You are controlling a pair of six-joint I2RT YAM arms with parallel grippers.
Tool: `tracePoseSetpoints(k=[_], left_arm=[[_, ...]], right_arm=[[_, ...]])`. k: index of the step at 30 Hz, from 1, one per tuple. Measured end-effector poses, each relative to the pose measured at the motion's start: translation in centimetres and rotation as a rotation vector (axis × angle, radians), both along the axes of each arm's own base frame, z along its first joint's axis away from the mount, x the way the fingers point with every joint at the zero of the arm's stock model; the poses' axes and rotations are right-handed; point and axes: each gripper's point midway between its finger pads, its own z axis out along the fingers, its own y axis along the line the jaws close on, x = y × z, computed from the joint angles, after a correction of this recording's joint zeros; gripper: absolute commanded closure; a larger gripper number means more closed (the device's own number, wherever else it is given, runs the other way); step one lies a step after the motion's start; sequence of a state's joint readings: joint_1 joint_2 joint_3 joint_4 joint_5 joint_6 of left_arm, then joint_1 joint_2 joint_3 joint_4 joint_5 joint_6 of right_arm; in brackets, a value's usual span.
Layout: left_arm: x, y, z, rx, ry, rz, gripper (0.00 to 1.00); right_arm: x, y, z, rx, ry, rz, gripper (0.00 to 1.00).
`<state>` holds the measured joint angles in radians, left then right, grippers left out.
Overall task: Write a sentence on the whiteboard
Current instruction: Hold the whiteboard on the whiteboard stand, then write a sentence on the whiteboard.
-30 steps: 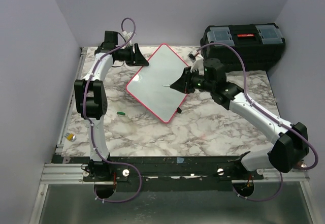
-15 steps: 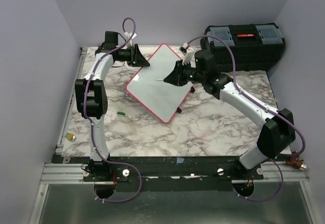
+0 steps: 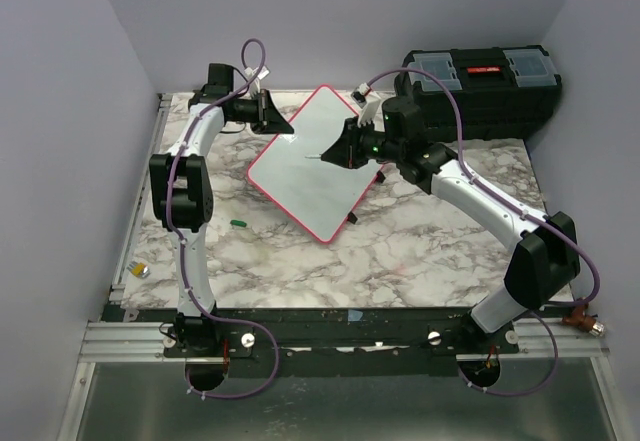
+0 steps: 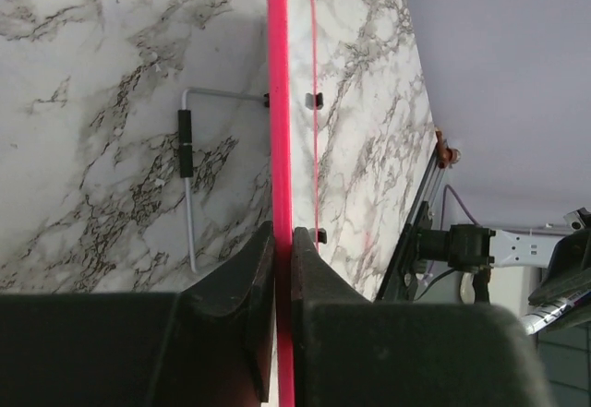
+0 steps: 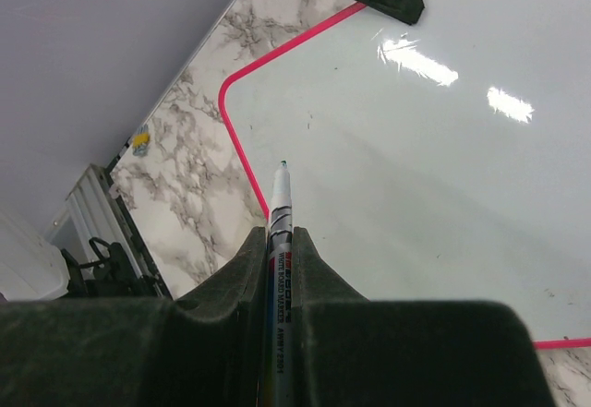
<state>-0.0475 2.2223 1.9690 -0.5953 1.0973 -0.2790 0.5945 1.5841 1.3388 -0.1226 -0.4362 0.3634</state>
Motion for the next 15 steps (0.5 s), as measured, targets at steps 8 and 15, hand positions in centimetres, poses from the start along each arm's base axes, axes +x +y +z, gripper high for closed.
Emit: tracePoseSetpoints(k=[8, 15], left_arm=[[-0.2, -0.7, 0.2, 0.026, 0.034, 0.013, 1.00], [-0.4, -1.5, 0.2, 0.053, 0.028, 0.010, 1.00]], right_arm=[[-0.8, 0.8, -0.3, -0.025, -0.046, 0.061, 0.99], [-1.4, 3.4, -2.5, -0.109, -0.094, 0.101, 0.99]])
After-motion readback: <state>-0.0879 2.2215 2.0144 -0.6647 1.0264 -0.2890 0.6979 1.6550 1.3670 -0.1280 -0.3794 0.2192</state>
